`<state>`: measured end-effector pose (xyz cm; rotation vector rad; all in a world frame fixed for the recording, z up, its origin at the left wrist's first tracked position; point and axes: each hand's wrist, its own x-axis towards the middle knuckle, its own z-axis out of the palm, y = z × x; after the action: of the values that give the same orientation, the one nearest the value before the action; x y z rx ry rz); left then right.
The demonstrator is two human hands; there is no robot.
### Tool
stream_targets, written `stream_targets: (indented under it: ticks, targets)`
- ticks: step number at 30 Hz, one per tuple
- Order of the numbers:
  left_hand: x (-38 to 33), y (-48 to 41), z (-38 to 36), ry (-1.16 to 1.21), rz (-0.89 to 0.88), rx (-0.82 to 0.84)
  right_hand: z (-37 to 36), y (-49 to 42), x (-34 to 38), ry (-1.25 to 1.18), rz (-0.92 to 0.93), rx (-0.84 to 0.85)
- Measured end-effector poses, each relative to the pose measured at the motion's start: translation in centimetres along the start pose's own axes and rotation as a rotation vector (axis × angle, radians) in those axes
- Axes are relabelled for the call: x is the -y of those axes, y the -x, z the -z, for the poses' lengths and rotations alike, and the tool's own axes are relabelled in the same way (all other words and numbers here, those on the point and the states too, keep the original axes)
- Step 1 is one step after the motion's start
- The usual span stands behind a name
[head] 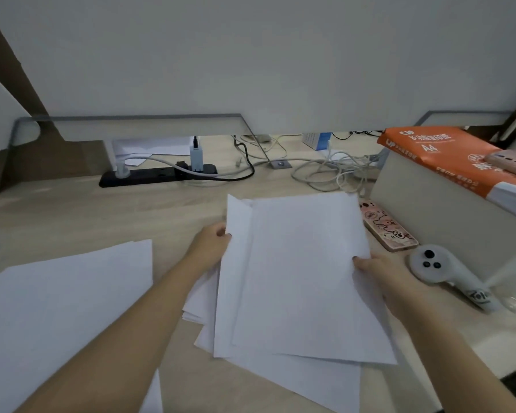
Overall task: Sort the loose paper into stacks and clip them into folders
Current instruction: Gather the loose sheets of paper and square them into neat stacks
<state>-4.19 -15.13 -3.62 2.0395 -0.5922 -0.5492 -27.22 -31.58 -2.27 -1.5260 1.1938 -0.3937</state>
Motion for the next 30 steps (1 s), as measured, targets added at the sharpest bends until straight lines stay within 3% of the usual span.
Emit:
stream_targets:
  ticks: [2,4,8,12,15,17,20,25,30]
  targets:
    - [0.4,-0.2,-0.7,-0.246,0.043,-0.030,-1.7,0.0,-0.6,0.111,0.012,0.007]
    - [0.3,-0.1,-0.6,-0.309,0.101,-0.058,-2.2,0.1,-0.7,0.237,0.089,-0.101]
    - [0.4,0.6,0.3,-0.249,0.168,0.011,-0.7,0.6,-1.3,0.039,0.020,-0.182]
    - [-0.2,1.2,1.0,-0.020,0.203,0.070,0.6,1.1,-1.1,-0.321,-0.149,-0.104]
    - [-1.0,3.2,1.3,0.168,0.279,0.177,0.8,1.4,-0.4,-0.459,-0.242,-0.088]
    - [-0.8,4.0,1.4,0.289,0.310,0.257,0.8,1.7,-0.2,-0.418,-0.244,-0.022]
    - [0.1,4.4,1.0,0.385,0.336,0.253,0.7,1.8,-0.5,-0.229,-0.192,0.034]
    - [0.8,5.0,-0.1,0.213,0.327,0.220,-0.8,3.1,-0.2,-0.003,-0.098,0.132]
    - [1.2,6.0,-0.4,-0.092,0.276,0.132,-1.9,4.9,-0.3,-0.100,0.129,0.214]
